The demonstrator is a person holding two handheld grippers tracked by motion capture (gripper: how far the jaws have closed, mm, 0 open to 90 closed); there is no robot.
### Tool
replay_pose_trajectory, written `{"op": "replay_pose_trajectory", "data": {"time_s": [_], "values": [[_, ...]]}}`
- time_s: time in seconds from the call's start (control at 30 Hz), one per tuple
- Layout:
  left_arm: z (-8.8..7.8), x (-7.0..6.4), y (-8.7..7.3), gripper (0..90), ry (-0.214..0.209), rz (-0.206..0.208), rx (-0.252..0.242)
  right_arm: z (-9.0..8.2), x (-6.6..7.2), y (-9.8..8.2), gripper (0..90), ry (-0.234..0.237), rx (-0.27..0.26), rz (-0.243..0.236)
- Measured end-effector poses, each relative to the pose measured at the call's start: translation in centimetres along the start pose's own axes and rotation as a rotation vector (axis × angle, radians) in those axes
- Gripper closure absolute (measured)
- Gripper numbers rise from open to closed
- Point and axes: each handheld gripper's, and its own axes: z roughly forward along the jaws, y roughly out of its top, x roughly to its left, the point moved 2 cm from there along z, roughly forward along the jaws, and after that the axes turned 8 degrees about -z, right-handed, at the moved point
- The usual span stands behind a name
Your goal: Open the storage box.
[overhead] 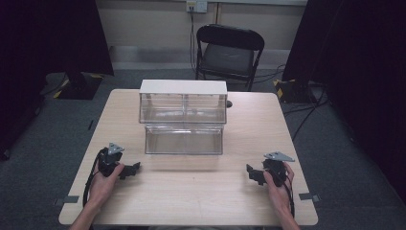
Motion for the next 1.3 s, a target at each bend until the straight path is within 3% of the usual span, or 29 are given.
{"op": "replay_pose_trajectory", "data": {"time_s": [0.47, 0.87, 1.3], "values": [[0.0, 0.0, 0.0, 0.0, 0.000, 0.000, 0.000, -0.4, 2.5, 1.8, 14.3, 0.097, -0.043, -0.051], [0.0, 0.0, 0.0, 0.0, 0.000, 0.000, -0.001, -0.9, 4.2, 3.4, 14.1, 0.146, -0.093, -0.072], [0.0, 0.0, 0.0, 0.0, 0.000, 0.000, -0.001, -0.6, 5.8, 4.9, 14.1, 0.199, -0.103, -0.096]]}}
